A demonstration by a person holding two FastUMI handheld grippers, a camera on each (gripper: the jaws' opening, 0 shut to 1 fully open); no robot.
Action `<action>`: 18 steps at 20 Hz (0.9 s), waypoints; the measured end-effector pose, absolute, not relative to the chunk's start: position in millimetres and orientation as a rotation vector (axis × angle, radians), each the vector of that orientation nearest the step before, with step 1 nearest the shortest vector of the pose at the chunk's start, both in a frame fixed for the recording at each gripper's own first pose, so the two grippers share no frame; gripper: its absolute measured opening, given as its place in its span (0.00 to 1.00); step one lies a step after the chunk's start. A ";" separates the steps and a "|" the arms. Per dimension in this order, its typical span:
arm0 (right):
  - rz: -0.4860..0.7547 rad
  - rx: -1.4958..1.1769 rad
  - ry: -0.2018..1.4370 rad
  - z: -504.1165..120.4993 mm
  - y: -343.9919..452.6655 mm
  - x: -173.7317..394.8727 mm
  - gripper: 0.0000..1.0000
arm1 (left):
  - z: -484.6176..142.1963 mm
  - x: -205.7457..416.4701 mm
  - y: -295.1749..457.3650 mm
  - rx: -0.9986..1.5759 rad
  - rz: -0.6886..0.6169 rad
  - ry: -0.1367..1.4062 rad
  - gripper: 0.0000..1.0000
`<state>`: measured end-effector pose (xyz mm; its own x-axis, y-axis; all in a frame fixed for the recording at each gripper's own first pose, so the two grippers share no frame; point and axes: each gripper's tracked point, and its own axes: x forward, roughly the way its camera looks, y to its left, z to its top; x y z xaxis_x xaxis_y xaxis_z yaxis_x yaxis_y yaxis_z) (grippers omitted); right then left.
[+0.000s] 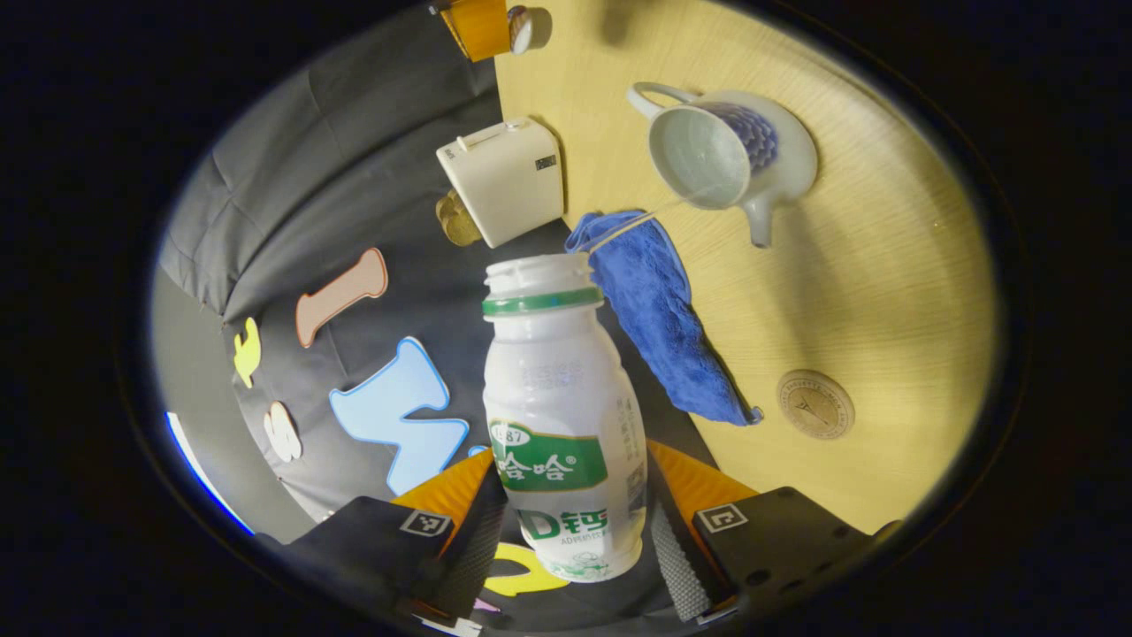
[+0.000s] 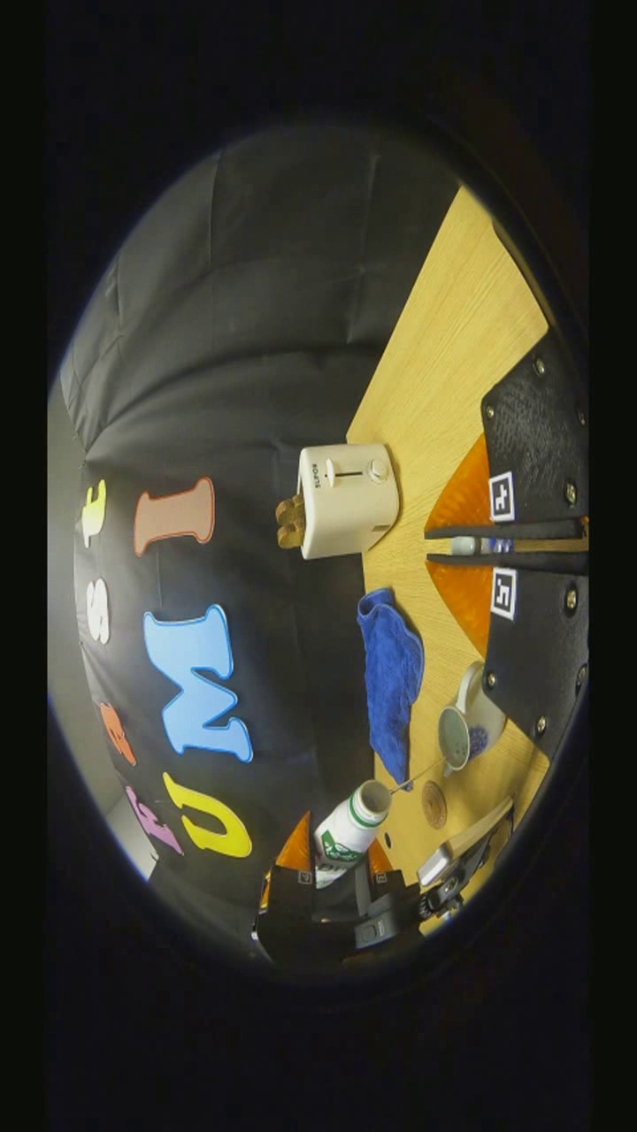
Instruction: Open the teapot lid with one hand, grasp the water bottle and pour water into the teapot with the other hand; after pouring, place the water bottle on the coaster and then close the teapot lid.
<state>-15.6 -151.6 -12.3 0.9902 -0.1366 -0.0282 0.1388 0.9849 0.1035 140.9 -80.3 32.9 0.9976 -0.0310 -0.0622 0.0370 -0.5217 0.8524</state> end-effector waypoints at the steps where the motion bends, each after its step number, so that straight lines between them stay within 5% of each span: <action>1: -0.138 0.105 0.021 -11.8 -151.5 -15.4 0.05 | 34.3 142.0 -79.9 2.126 -0.085 0.002 0.86; 13: -0.137 0.108 0.017 -9.7 -151.3 -17.0 0.05 | 31.0 136.7 -86.9 2.163 -0.103 -0.021 0.86; 14: -0.137 0.107 0.017 -10.1 -151.6 -16.7 0.00 | 29.0 135.7 -88.1 2.141 -0.114 -0.027 0.80; 16: -0.138 0.108 0.017 -10.4 -152.0 -17.3 0.05 | 21.6 135.1 -87.3 2.043 -0.162 0.003 0.92; 17: -0.138 0.108 0.018 -10.7 -151.9 -17.5 0.05 | 18.1 132.5 -88.4 1.986 -0.184 0.012 0.78; 18: -0.138 0.106 0.019 -10.4 -151.7 -17.2 0.05 | 15.4 132.1 -91.1 1.931 -0.198 0.013 0.85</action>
